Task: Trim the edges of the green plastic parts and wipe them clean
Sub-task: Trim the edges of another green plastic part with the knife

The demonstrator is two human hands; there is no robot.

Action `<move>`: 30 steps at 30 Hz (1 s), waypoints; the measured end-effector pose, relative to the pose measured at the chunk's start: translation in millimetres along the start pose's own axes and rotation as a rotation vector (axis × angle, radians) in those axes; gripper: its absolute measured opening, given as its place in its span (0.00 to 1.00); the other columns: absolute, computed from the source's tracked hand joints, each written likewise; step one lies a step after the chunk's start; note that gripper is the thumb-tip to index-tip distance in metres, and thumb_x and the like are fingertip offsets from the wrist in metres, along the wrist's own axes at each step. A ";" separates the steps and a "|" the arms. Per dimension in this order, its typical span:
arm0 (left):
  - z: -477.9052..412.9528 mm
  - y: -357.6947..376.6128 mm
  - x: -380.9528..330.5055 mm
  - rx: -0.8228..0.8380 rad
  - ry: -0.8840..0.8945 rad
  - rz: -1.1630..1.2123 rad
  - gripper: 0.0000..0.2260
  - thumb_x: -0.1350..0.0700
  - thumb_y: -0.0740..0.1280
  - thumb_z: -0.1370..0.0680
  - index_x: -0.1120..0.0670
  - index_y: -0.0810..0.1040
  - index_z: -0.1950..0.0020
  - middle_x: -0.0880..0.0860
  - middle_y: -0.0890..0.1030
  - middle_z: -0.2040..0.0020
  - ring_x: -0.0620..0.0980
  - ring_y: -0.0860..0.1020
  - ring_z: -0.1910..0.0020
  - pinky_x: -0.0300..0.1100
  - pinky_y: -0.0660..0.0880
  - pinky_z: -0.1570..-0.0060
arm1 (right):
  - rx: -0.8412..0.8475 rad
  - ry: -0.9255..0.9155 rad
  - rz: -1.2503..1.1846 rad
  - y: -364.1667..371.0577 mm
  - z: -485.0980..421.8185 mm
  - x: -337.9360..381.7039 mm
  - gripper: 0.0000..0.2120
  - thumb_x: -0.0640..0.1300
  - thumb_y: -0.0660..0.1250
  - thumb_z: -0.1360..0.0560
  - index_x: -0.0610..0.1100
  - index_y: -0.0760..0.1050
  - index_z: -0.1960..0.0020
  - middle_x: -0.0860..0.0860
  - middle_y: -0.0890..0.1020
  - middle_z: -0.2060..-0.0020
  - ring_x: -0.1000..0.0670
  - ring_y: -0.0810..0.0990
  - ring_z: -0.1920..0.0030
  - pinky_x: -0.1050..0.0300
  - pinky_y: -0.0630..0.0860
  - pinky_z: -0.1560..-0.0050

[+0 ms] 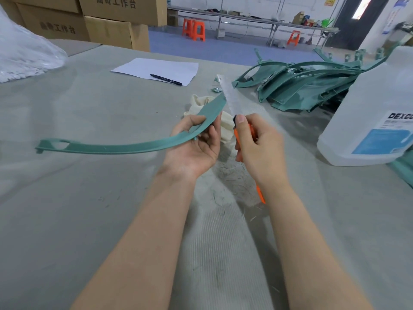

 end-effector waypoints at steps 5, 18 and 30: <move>1.1 0.5 0.1 0.005 0.003 0.027 0.10 0.66 0.63 0.31 0.62 0.78 0.52 0.57 0.82 0.59 0.50 0.83 0.69 0.32 0.77 0.73 | 0.019 -0.005 -0.016 1.6 1.0 0.8 0.17 0.53 0.60 0.20 0.41 0.74 0.58 0.39 0.76 0.68 0.36 0.76 0.67 0.40 0.76 0.64; -3.2 -5.5 -11.4 -0.058 0.074 0.115 0.12 0.66 0.63 0.36 0.63 0.77 0.54 0.60 0.82 0.63 0.47 0.78 0.58 0.34 0.74 0.50 | 0.202 -0.146 0.053 24.4 13.9 14.8 0.16 0.52 0.62 0.21 0.41 0.77 0.58 0.51 0.73 0.75 0.47 0.74 0.73 0.46 0.74 0.66; 0.0 -4.0 -14.6 -0.003 0.118 0.153 0.07 0.65 0.64 0.35 0.68 0.79 0.64 0.62 0.81 0.64 0.56 0.81 0.67 0.40 0.80 0.63 | 0.292 -0.172 0.043 29.3 21.0 26.3 0.12 0.50 0.64 0.20 0.51 0.75 0.62 0.53 0.74 0.75 0.50 0.73 0.73 0.49 0.75 0.66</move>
Point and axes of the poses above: each hand's wrist, its own z-axis away from the middle knuckle, its own y-axis out of the palm, x = y × z, the point moved 6 cm from there along -z, towards the middle knuckle
